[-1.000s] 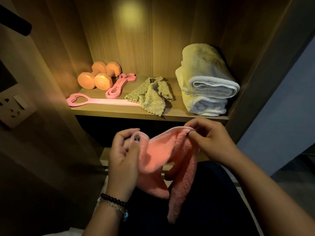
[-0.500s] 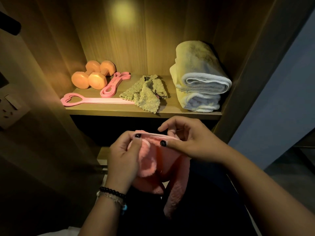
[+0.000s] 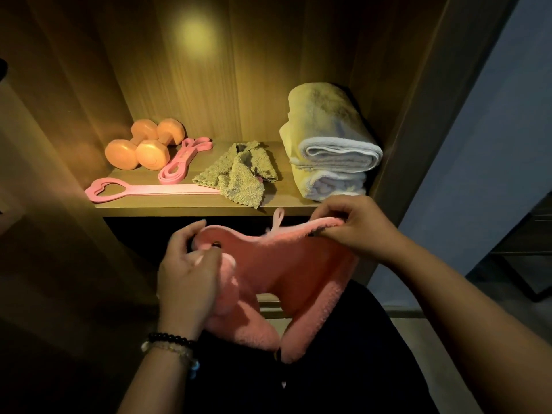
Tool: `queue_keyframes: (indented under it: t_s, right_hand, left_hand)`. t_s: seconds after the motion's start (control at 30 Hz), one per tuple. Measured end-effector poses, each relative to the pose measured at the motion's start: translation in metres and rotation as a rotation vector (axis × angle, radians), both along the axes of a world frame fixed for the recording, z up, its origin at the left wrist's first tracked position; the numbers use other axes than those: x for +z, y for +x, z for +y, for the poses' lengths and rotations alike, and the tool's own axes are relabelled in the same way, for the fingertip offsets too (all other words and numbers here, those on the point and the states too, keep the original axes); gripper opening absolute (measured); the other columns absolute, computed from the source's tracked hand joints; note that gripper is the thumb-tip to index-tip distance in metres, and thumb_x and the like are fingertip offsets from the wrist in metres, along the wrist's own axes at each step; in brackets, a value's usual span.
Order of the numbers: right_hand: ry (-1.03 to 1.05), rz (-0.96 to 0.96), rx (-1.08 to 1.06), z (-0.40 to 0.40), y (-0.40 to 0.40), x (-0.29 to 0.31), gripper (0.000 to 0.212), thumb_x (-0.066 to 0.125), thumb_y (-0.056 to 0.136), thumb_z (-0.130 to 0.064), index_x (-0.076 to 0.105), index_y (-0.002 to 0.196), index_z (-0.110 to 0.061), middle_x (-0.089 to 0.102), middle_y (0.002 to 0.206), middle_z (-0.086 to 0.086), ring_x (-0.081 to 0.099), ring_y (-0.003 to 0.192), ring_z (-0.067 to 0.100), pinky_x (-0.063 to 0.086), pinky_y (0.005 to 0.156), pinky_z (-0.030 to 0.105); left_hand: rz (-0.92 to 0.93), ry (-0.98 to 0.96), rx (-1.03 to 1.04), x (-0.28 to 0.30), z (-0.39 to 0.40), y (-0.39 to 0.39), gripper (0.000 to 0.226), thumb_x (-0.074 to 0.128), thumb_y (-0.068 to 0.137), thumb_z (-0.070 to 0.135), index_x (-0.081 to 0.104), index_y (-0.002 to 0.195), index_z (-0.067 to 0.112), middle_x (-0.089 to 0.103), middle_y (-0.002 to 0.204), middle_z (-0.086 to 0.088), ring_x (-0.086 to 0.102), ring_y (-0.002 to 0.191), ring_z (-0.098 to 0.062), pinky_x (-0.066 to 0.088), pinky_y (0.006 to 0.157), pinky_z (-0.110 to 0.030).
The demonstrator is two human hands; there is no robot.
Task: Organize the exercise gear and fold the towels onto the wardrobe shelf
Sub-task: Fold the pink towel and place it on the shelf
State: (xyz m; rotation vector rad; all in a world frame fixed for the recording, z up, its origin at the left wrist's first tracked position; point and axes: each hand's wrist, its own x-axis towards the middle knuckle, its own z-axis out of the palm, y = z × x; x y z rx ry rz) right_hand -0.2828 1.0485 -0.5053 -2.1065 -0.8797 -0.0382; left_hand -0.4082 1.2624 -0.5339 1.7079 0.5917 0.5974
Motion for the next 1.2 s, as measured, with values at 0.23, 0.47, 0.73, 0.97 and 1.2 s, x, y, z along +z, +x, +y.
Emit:
queue_keyframes:
  t_s: [0.23, 0.47, 0.73, 0.97, 1.2]
  right_hand:
    - [-0.112, -0.141, 0.179, 0.027, -0.018, 0.007, 0.017, 0.073, 0.073, -0.002, 0.074, 0.082, -0.016, 0.068, 0.079, -0.001, 0.059, 0.071, 0.009, 0.043, 0.060, 0.023]
    - [-0.179, -0.049, 0.105, 0.011, -0.008, -0.001, 0.016, 0.075, 0.075, -0.008, 0.074, 0.083, -0.022, 0.067, 0.082, -0.008, 0.060, 0.078, 0.009, 0.049, 0.066, 0.029]
    - [0.019, 0.114, -0.166, -0.025, 0.012, -0.035, 0.016, 0.073, 0.079, -0.010, 0.074, 0.077, -0.026, 0.072, 0.078, -0.011, 0.064, 0.076, 0.002, 0.050, 0.072, 0.027]
    - [-0.037, 0.014, 0.091, 0.006, -0.008, -0.020, 0.011, 0.078, 0.076, -0.011, 0.077, 0.084, -0.018, 0.068, 0.080, -0.002, 0.063, 0.076, 0.011, 0.049, 0.067, 0.029]
    - [-0.094, 0.038, 0.159, 0.012, -0.012, -0.014, 0.012, 0.079, 0.076, -0.018, 0.075, 0.087, -0.017, 0.067, 0.086, -0.004, 0.063, 0.081, 0.010, 0.051, 0.073, 0.037]
  left_hand:
    - [0.088, 0.424, -0.458, 0.002, -0.028, 0.001, 0.020, 0.063, 0.086, 0.026, 0.064, 0.099, 0.042, 0.064, 0.082, 0.022, 0.060, 0.076, 0.003, 0.045, 0.060, -0.009]
    - [0.020, 0.340, -0.091, -0.011, -0.015, 0.009, 0.017, 0.064, 0.083, 0.008, 0.060, 0.073, 0.021, 0.061, 0.129, 0.007, 0.055, 0.079, 0.010, 0.034, 0.061, 0.000]
    - [0.105, 0.091, 0.172, -0.025, 0.020, 0.001, 0.019, 0.061, 0.083, 0.008, 0.062, 0.077, 0.026, 0.068, 0.094, 0.001, 0.063, 0.095, -0.025, 0.045, 0.079, -0.030]
    - [0.109, 0.209, -0.433, -0.014, -0.023, -0.002, 0.047, 0.063, 0.087, 0.011, 0.054, 0.116, 0.047, 0.063, 0.060, 0.001, 0.052, 0.050, -0.004, 0.040, 0.048, -0.012]
    - [0.057, 0.355, -0.252, -0.026, -0.025, 0.008, 0.017, 0.062, 0.086, 0.009, 0.062, 0.077, 0.024, 0.063, 0.069, 0.007, 0.057, 0.070, 0.005, 0.039, 0.057, -0.010]
